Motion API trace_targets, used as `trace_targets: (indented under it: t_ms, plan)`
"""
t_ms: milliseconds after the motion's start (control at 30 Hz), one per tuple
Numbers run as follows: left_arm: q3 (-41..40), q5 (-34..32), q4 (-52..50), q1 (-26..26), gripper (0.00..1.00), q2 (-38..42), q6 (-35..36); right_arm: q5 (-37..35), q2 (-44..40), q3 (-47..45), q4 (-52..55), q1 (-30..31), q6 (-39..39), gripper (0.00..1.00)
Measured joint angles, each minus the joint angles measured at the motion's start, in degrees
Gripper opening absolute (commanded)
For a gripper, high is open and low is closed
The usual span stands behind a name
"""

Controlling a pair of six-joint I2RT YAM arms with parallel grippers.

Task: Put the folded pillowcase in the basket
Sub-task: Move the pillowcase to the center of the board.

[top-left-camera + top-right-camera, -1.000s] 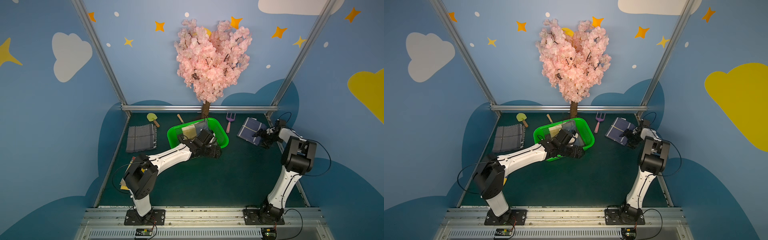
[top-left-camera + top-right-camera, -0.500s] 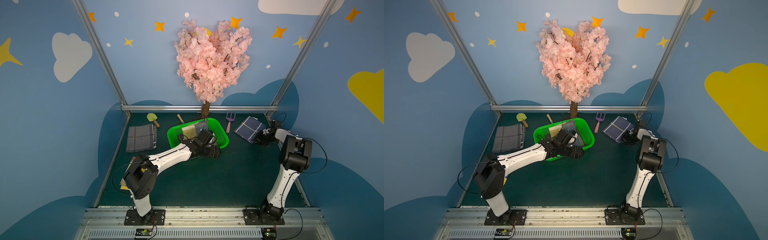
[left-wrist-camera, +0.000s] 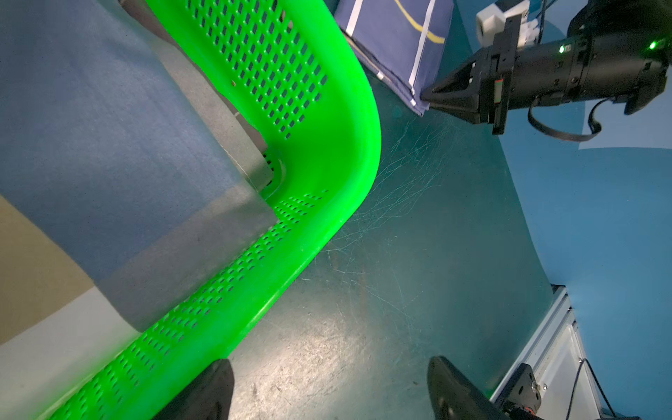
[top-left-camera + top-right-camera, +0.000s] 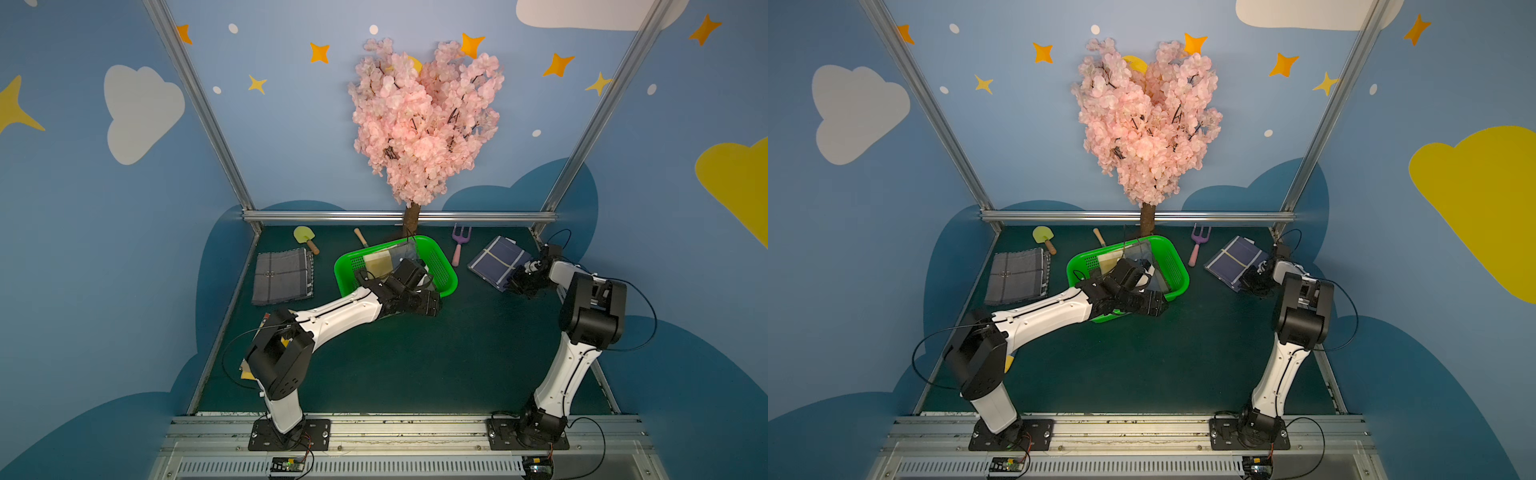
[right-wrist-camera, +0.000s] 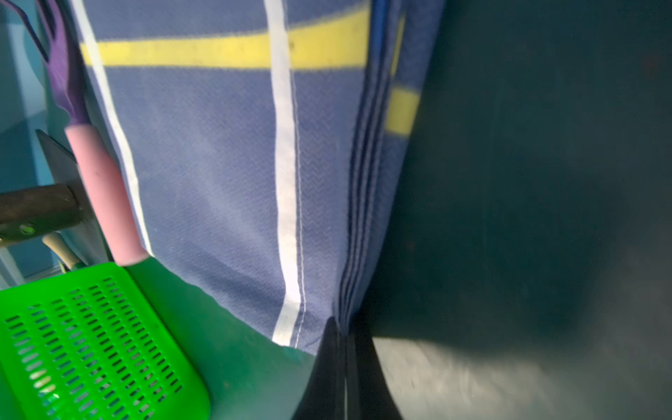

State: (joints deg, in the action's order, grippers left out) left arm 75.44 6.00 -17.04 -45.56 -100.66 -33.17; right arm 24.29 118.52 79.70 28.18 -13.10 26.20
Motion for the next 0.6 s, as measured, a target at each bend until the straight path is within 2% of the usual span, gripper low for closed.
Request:
trace_targets:
  t_ms: [200,233,267,400,600]
  plan:
    - [-1.01,1.11,1.53,-3.91,0.89,-0.09,-2.14,-0.87,-10.6,-11.8,1.81,0.48,-0.59,0.0]
    - [-1.01,1.51,2.16,-5.2,0.98,-0.59,-2.73,-0.85,-12.76,-13.94,2.1,0.5,-0.68,0.0]
    - [-1.01,1.86,2.95,-6.4,1.0,-1.33,-3.5,-0.85,-14.67,-15.76,2.56,0.52,-0.79,0.0]
    - [-2.19,4.17,7.1,-9.49,1.0,-5.11,-6.29,-0.5,-20.81,-21.4,3.63,0.52,-1.2,0.0]
    - [-4.85,7.72,14.58,-9.57,1.0,-10.99,-12.35,1.51,-29.42,-27.3,6.03,0.66,-1.18,0.0]
